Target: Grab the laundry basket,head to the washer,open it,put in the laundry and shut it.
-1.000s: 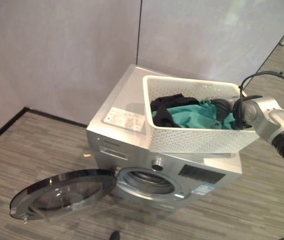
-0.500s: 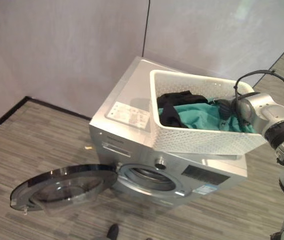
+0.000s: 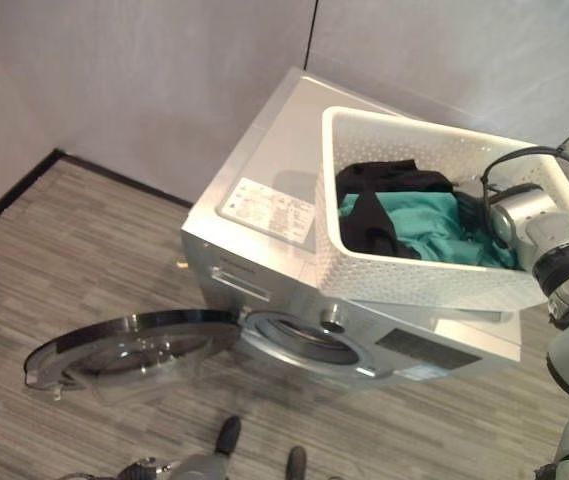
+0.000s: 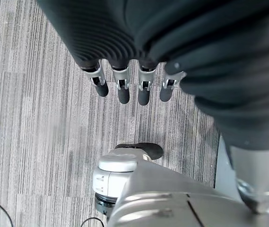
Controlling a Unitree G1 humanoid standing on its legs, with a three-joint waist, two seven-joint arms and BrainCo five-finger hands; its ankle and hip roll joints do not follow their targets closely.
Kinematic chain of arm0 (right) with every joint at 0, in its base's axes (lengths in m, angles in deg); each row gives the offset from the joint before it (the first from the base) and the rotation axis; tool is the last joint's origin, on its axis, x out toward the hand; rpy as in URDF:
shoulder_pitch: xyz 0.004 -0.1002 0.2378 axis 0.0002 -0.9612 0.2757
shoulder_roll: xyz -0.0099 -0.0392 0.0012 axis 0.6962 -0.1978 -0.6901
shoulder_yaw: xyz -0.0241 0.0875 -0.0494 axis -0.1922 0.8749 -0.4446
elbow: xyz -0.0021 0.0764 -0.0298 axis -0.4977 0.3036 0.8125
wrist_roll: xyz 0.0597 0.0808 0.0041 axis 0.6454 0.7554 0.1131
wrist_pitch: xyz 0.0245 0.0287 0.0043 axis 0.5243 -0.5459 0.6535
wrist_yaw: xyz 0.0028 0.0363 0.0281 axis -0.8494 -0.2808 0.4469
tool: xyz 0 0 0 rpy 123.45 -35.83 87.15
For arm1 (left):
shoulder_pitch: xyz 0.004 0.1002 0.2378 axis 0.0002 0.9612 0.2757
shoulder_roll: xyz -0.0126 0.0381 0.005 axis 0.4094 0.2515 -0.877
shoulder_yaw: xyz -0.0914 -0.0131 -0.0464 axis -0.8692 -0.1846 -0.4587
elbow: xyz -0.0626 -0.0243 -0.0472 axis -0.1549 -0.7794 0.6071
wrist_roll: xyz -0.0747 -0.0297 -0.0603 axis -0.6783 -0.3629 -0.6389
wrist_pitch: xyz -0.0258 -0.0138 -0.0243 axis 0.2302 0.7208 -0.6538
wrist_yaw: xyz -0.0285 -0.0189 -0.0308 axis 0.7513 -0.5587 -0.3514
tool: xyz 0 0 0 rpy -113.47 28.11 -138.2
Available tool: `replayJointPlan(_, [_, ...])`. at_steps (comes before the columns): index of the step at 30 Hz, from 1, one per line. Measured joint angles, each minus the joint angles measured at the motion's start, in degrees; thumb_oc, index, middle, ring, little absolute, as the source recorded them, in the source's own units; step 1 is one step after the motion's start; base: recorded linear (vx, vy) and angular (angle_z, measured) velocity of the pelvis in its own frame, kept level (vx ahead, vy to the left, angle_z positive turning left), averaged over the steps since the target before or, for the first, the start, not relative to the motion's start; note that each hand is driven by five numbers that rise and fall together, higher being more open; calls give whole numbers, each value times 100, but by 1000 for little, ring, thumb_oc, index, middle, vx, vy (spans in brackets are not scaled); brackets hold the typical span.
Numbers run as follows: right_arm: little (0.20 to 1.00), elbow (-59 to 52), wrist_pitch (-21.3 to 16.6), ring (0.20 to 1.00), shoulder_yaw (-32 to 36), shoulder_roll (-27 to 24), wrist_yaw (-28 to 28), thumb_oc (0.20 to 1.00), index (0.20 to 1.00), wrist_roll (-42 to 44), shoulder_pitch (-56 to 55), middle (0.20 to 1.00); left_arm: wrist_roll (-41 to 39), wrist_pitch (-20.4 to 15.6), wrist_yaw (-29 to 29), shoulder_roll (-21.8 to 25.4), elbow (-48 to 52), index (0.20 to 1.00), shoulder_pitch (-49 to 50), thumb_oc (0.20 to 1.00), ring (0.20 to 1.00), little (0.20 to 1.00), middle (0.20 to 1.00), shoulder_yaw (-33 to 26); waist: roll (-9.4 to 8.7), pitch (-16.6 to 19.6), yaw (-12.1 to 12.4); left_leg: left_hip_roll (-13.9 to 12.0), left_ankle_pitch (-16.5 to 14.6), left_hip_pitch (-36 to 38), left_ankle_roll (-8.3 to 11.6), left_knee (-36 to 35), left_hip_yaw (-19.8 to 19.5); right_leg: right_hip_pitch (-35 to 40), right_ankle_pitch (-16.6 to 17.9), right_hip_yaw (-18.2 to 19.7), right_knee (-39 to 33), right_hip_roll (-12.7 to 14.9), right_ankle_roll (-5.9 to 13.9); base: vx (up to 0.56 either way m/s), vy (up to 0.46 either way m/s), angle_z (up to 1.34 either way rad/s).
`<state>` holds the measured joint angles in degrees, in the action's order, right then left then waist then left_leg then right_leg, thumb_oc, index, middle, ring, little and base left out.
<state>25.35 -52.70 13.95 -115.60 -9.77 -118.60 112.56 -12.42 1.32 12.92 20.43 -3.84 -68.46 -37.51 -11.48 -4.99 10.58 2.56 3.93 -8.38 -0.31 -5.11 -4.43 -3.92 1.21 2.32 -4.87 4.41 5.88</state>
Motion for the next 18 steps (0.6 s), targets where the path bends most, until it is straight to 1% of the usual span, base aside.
replayJointPlan(3, [1000, 402, 27, 1000, 147, 294, -81, 1000, 1000, 85, -16, 1000, 0, -10, 0, -21, 7, 1000, -42, 1000, 1000, 1000, 1000, 8, 5, -4, 3, 0, -4, 6, 3, 0, 3, 4, 0, 5, 0, 0, 0, 0, 0, 0])
replayJointPlan(4, [366, 415, 28, 366, 172, 317, -146, 366, 366, 120, -15, 366, -1, -9, 2, -36, -1, 1000, -60, 1000, 1000, 1000, 1000, 5, 6, -5, 17, 0, -4, 7, 4, 0, 6, 4, 0, 4, 0, 1, 0, 0, 0, 0])
replayJointPlan(5, [200, 437, 28, 200, 175, 317, -189, 200, 200, 130, -11, 200, -3, -9, 3, -41, 0, 1000, -67, 1000, 1000, 1000, 1000, 5, 5, -4, 25, -2, -4, 8, 5, 0, 3, 5, 0, 4, 0, -1, 0, 38, -11, 0])
replayJointPlan(8, [200, 548, 46, 200, 222, 433, -316, 200, 200, 261, 11, 200, -4, -9, 3, -46, -1, 1000, -78, 1000, 1000, 1000, 1000, 4, 5, -4, 36, -1, -4, 21, 5, 0, 11, 14, -1, 6, -1, 1, 0, 12, -4, 0])
replayJointPlan(10, [200, 468, 46, 200, 286, 432, -294, 200, 200, 345, 71, 200, -7, -10, 25, -63, -4, 1000, -80, 1000, 1000, 1000, 1000, -6, 6, -4, 34, -2, 1, 24, 3, 1, 11, 14, 0, 11, -1, 0, 0, 0, 0, 0])
replayJointPlan(11, [200, 356, 48, 200, 477, 428, -231, 200, 200, 344, 11, 200, -5, -10, 35, -67, -3, 1000, -78, 1000, 1000, 1000, 1000, -16, 9, -5, 26, -1, 3, 26, 3, 1, 15, 14, 0, 15, -2, 1, 0, 0, 0, 0])
replayJointPlan(12, [200, -55, 84, 200, 1018, 337, -69, 200, 200, 345, -283, 200, -2, -16, 81, -101, 6, 1000, -58, 1000, 1000, 1000, 1000, -67, 21, -6, 11, 7, 14, 31, -7, 1, 3, 24, 0, 13, -1, 6, -1, 0, 0, 0])
replayJointPlan(13, [200, -178, 84, 200, 1208, 332, 57, 200, 200, 365, -378, 200, -1, -14, 130, -121, 0, 1000, -53, 1000, 1000, 1000, 1000, -68, 37, -5, 2, 7, 25, 41, -12, 1, 23, 28, 0, 17, -2, 10, -1, 0, 0, 0])
replayJointPlan(14, [200, -170, 83, 200, 1303, 323, 167, 200, 200, 474, -396, 200, 4, -13, 148, -123, -6, 1000, -59, 1000, 1000, 1000, 1000, -72, 67, -1, -13, 9, 25, 46, -12, 2, 24, 33, 0, 16, -1, 16, 0, 34, -15, 1])
replayJointPlan(15, [200, -145, 80, 200, 1756, 327, 256, 200, 200, 639, -531, 200, 25, -23, 161, -130, 2, 1000, -73, 1000, 1000, 1000, 1000, -98, 100, -4, -8, 18, 30, 59, -18, 3, -4, 61, 0, 2, -1, 18, -1, 46, -18, 11])
replayJointPlan(16, [200, -6, 126, 200, 2026, 328, 470, 200, 200, 871, -562, 200, 44, -26, 178, -176, -3, 1000, -72, 1000, 1000, 1000, 1000, -91, 182, 1, -5, 26, 32, 115, -21, 2, -32, 124, 0, -33, -2, 26, 0, 52, -29, 13])
replayJointPlan(18, [200, 315, 144, 200, 2154, 336, 677, 200, 200, 1093, -580, 200, 108, -26, 193, -207, -17, 1000, -59, 1000, 1000, 1000, 1000, -86, 265, 24, -5, 29, 29, 211, -20, 1, -95, 245, -5, -107, -4, 27, 4, 32, -20, 16])
